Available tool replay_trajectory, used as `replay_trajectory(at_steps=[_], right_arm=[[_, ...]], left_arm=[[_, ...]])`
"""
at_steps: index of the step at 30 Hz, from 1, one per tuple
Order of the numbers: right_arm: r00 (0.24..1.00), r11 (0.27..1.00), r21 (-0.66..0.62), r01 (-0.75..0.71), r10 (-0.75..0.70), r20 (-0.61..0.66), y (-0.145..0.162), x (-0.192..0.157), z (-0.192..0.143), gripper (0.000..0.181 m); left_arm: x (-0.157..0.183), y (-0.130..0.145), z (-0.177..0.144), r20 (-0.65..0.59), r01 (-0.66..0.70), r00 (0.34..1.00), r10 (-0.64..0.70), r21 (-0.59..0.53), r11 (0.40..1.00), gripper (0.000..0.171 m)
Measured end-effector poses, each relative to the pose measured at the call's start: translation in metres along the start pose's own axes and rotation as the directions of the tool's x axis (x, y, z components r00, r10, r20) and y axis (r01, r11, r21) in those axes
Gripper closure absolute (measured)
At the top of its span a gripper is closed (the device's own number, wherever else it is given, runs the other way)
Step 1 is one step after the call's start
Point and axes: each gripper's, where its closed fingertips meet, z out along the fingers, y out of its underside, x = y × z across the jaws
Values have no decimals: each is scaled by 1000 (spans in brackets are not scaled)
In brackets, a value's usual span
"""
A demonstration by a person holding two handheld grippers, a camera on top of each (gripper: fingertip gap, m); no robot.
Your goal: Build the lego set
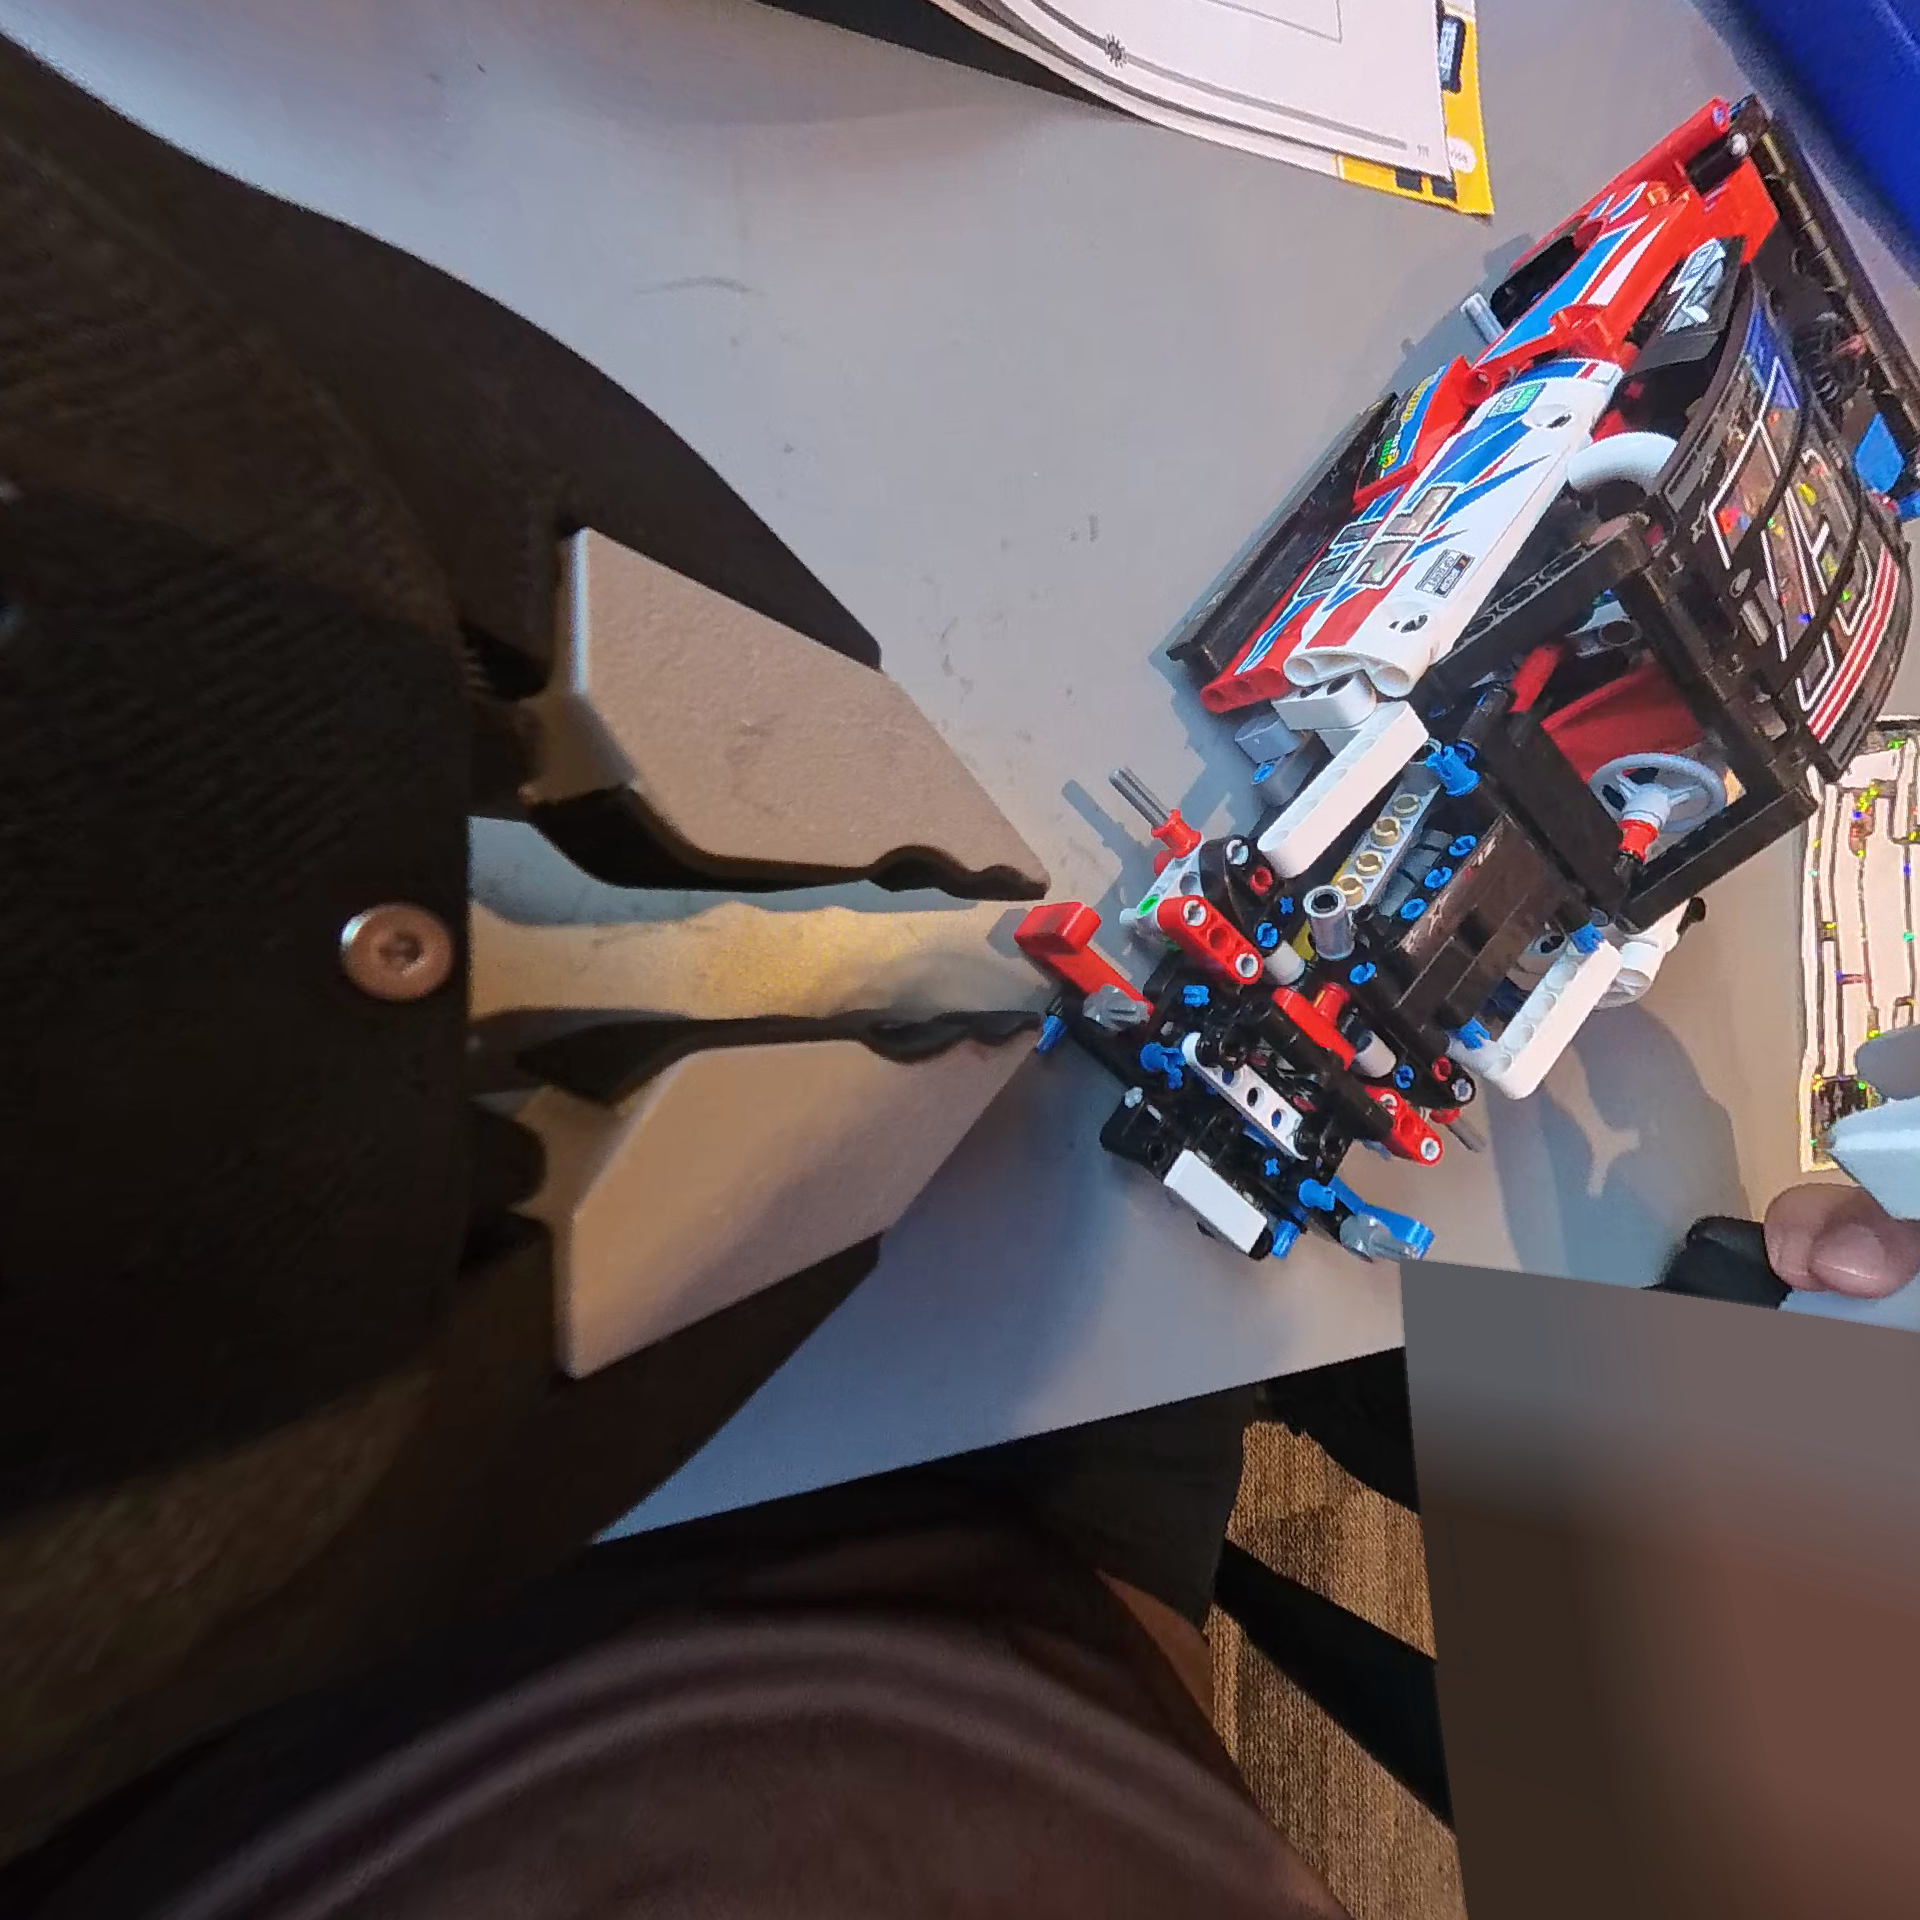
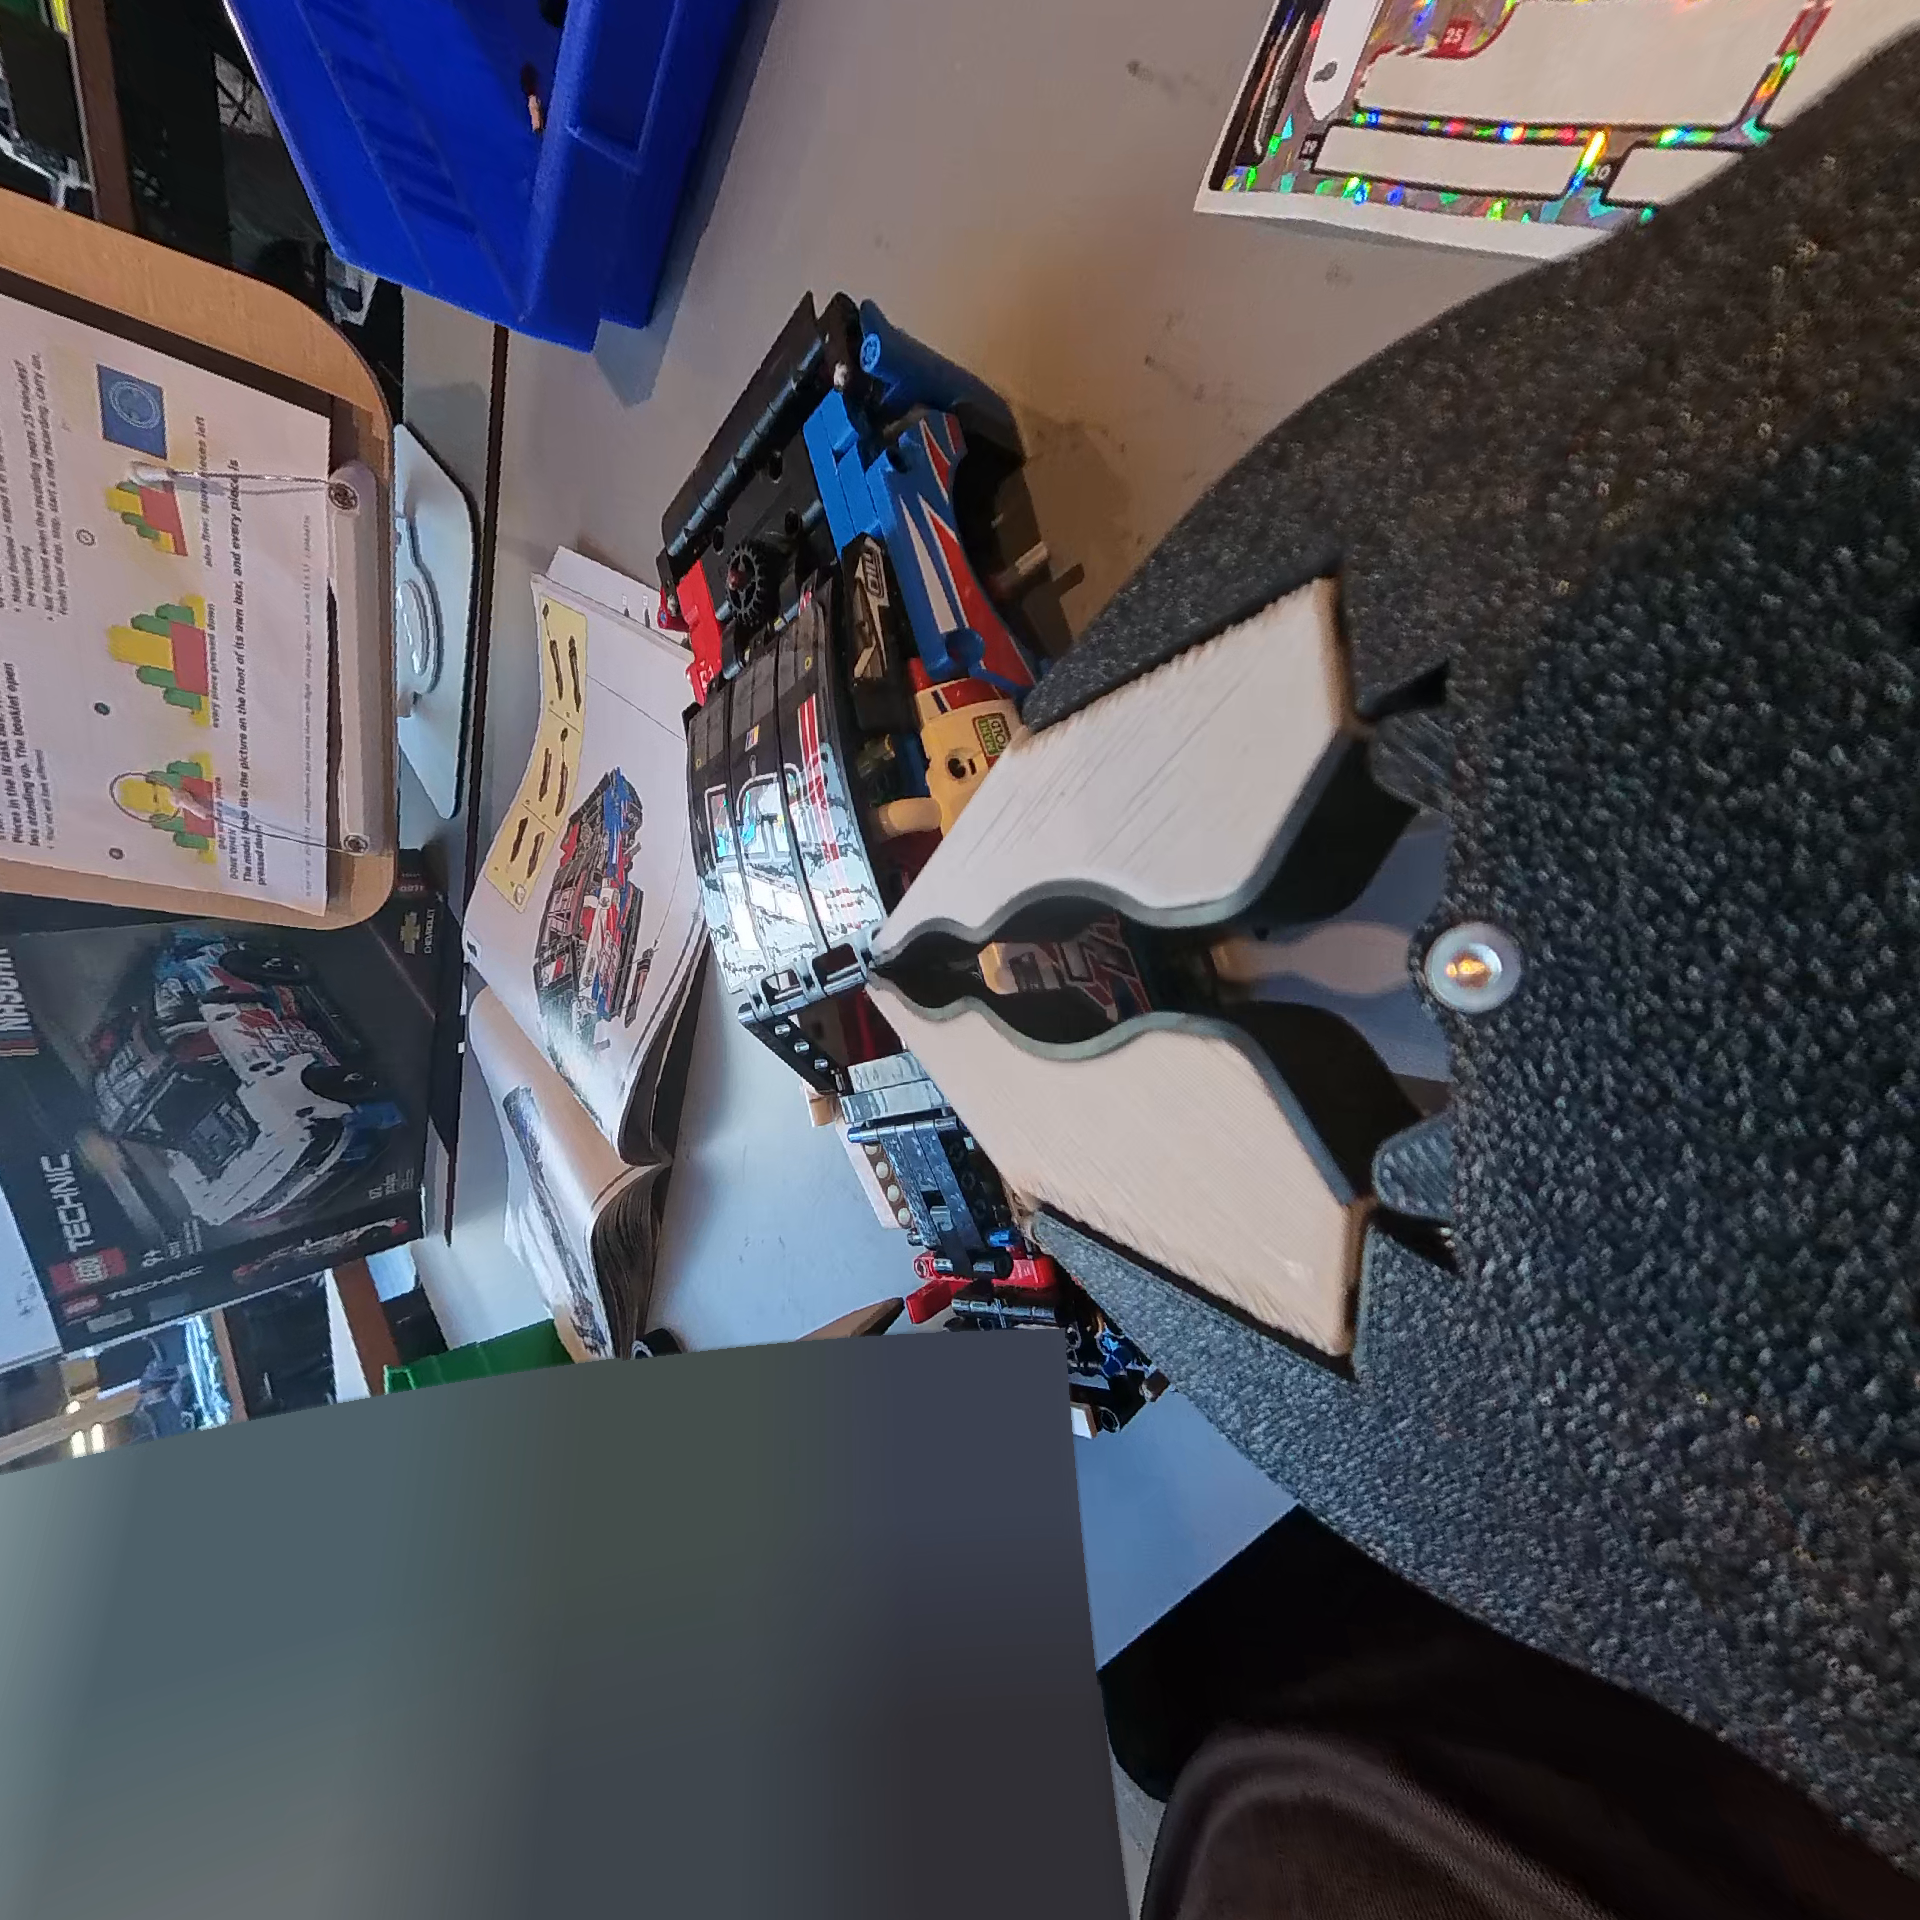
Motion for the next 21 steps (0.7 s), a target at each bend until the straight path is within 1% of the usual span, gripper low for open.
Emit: replay_trajectory(at_steps=[15, 21], right_arm=[[1000, 1000, 4, -3, 3, 9, -1, -1, 2, 181], [1000, 997, 69, 20, -20, -1, -13, -4, -5, 181]], left_arm=[[0, 1, 1, 8, -5, 1000, 5, -5, 1000, 152], [-1, 1, 1, 10, -6, 1000, 6, -6, 1000, 152]])
